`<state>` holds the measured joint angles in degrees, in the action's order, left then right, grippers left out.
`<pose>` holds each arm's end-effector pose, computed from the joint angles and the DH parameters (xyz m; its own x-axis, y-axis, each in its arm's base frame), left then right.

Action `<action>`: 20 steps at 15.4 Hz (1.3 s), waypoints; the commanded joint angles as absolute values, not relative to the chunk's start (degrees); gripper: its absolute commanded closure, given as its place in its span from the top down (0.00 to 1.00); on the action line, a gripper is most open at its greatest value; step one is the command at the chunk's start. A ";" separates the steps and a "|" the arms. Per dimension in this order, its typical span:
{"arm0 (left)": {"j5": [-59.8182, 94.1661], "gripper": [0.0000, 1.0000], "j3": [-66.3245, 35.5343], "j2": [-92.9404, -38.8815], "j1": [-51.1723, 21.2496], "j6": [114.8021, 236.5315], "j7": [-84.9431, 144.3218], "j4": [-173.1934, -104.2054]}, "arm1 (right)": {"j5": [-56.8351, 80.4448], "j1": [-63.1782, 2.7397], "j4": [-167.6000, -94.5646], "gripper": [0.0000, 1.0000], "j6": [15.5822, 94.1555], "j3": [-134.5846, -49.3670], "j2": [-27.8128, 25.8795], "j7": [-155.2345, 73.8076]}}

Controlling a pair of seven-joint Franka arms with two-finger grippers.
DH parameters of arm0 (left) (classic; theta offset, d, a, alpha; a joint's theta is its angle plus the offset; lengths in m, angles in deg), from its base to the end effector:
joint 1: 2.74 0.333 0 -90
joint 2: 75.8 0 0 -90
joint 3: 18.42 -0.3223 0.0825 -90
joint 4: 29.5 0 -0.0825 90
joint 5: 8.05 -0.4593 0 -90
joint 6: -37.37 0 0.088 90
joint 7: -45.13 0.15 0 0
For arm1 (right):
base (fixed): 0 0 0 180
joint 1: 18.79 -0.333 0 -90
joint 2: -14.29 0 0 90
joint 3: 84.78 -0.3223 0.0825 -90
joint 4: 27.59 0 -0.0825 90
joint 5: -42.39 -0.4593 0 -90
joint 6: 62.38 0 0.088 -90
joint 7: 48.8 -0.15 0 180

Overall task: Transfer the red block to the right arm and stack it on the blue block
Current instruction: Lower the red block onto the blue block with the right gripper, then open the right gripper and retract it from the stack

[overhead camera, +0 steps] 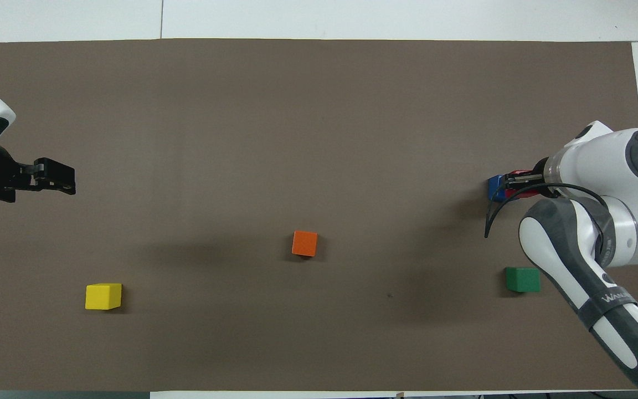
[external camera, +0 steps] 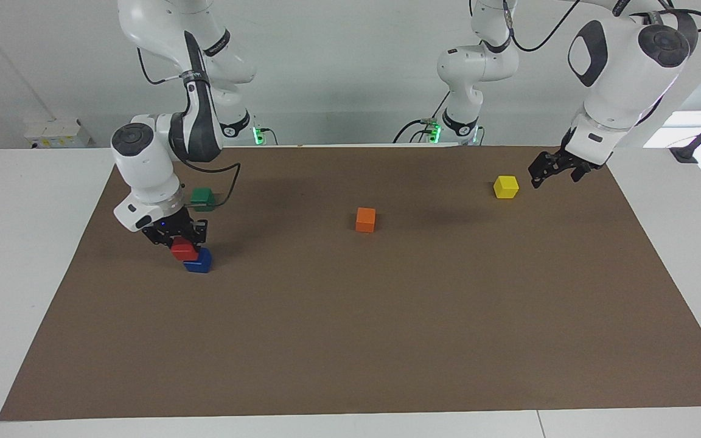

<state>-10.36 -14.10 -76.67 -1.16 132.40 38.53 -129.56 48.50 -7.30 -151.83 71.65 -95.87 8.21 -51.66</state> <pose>0.6206 -0.0242 0.5087 0.9957 0.0639 -0.0675 0.0607 -0.9970 -0.0490 0.6175 -0.0086 0.2678 0.9976 0.0149 0.0681 0.0109 -0.9983 0.0577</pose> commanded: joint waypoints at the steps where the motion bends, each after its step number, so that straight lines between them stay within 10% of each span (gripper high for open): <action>1: -9.46 1.00 -15.26 -77.47 -2.13 133.52 39.33 -130.31 | 50.13 -6.49 -153.80 0.00 73.50 -96.29 8.75 -53.63; 20: -9.46 1.00 -15.17 -77.47 -2.13 133.44 39.33 -130.31 | 48.99 -6.40 -154.42 0.00 74.03 -96.55 8.75 -56.97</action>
